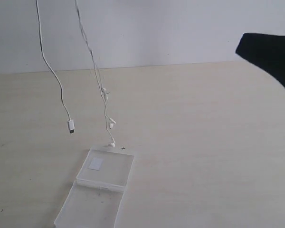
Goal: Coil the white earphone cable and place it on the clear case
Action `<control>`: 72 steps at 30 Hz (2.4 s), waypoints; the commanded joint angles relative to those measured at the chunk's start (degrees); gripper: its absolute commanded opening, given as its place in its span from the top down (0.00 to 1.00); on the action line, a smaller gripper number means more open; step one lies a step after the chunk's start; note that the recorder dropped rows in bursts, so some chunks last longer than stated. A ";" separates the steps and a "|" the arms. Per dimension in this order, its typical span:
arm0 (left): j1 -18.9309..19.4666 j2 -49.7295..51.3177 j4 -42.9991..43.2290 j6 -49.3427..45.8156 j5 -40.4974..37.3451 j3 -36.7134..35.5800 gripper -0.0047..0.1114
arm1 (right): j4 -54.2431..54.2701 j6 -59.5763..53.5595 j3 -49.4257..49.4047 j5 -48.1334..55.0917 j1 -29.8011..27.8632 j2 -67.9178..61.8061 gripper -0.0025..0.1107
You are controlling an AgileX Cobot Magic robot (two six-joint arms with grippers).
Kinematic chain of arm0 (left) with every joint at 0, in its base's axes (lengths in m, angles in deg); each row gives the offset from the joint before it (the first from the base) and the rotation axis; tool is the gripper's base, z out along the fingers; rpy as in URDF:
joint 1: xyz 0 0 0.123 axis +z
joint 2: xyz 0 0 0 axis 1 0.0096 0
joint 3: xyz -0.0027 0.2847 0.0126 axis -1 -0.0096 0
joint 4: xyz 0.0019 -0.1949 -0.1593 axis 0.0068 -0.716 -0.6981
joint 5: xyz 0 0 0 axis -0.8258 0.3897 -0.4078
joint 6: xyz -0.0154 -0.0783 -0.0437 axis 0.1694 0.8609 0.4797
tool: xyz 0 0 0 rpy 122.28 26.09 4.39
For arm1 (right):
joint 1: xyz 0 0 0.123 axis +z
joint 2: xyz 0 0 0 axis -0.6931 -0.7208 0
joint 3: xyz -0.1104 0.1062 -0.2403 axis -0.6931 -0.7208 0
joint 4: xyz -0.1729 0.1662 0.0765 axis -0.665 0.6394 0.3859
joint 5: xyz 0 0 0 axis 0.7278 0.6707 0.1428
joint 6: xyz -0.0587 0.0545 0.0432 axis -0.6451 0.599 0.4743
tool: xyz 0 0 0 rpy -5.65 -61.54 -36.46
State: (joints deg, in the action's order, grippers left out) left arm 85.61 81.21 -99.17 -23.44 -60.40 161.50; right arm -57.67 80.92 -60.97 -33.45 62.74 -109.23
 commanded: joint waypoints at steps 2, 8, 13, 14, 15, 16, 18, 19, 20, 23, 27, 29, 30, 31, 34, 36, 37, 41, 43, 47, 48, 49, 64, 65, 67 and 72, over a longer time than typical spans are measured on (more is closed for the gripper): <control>-0.20 -0.86 -2.76 -0.59 0.41 0.28 0.96 | 2.07 -11.15 3.03 -12.60 -0.23 -8.30 0.98; -0.20 -0.86 -7.25 -9.20 0.64 0.28 0.96 | 1.96 -16.74 8.45 -18.63 -0.23 -13.91 0.95; -0.20 -0.86 -11.70 -15.55 0.64 0.28 0.96 | 2.32 -16.89 11.29 -19.26 -0.23 -16.40 0.88; -0.20 -0.86 -13.01 -16.30 0.64 0.28 0.96 | 2.43 -16.89 11.69 -19.55 -0.23 -16.91 0.87; -0.20 -0.86 -14.12 -16.97 0.64 0.28 0.96 | 2.43 -16.89 12.30 -20.62 -0.23 -17.41 0.87; -0.20 -0.86 -14.74 -17.94 0.64 0.28 0.96 | 2.43 -16.89 12.61 -21.86 -0.23 -17.80 0.87; -0.20 -0.86 -15.50 -19.27 0.47 0.28 0.96 | 2.43 -16.89 13.63 -23.63 -0.23 -18.85 0.87; -0.20 -0.86 -15.80 -19.28 0.34 0.28 0.96 | 2.43 -16.89 14.07 -23.91 -0.23 -19.50 0.87; -0.20 -0.86 -15.80 -19.28 0.34 0.28 0.96 | 2.43 -16.89 14.41 -23.89 -0.23 -19.91 0.86; -0.20 -0.86 -15.89 -19.28 -1.75 0.28 0.96 | 0.76 -17.65 15.54 -25.07 -0.23 -21.92 0.77; -0.20 -0.86 -15.89 -19.69 -2.31 0.28 0.96 | -0.80 -18.81 16.24 -27.87 -0.23 -25.66 0.53; -0.20 -0.86 -15.89 -21.14 -1.81 0.28 0.96 | -0.80 -18.79 16.38 -28.29 -0.23 -27.67 0.48; -0.20 -0.86 -15.89 -21.57 -1.83 0.28 0.96 | -0.89 -19.35 16.37 -28.74 -0.23 -28.70 0.47; -0.20 -0.86 -15.89 -22.05 -1.83 0.28 0.96 | -0.89 -20.81 16.74 -29.69 -0.23 -29.70 0.46; -0.20 -0.86 -15.89 -22.16 -1.83 0.28 0.96 | 1.27 -23.09 18.00 -30.39 0.86 -31.90 0.46; -0.20 -0.86 -15.89 -22.15 -1.55 0.28 0.96 | 2.63 -25.14 19.44 -29.28 2.98 -33.05 0.46; -0.20 -0.73 -16.98 -22.31 -1.55 0.28 0.96 | 2.64 -26.63 20.91 -27.29 5.17 -34.22 0.46; -0.20 -0.60 -19.74 -24.16 -1.32 0.28 0.96 | 3.65 -28.96 24.54 -19.07 9.86 -36.56 0.46; -0.20 -0.60 -21.21 -25.28 -1.32 0.28 0.96 | 3.81 -29.24 26.20 -17.90 10.80 -37.39 0.46; -0.20 -0.60 -22.25 -25.28 -1.17 0.28 0.96 | 4.10 -28.83 27.70 -18.08 10.80 -37.50 0.40; -0.20 -0.60 -23.17 -25.18 -0.88 0.28 0.96 | 4.22 -28.86 27.69 -18.08 10.80 -37.50 0.40; -0.20 -0.60 -23.82 -24.91 -0.40 0.28 0.96 | 4.22 -28.86 27.69 -18.08 10.80 -37.50 0.40; -0.20 -0.60 -26.82 -23.63 3.75 -3.15 0.96 | 5.08 -29.40 27.69 -16.54 18.12 -37.50 0.40; -0.20 -0.60 -26.97 -23.63 3.75 -3.15 0.96 | 5.20 -29.78 27.69 -15.82 18.13 -37.53 0.40; -0.20 -0.60 -27.37 -23.63 3.75 -3.15 0.96 | 6.28 -30.36 27.69 -15.56 18.13 -37.76 0.40; -0.20 -0.60 -28.08 -23.63 3.53 -3.15 0.96 | 11.75 -34.15 27.69 -15.00 18.13 -38.08 0.40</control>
State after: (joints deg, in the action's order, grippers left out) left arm 85.61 80.76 -126.08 -47.29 -57.05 158.61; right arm -49.44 49.88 -33.68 -49.33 80.66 -147.09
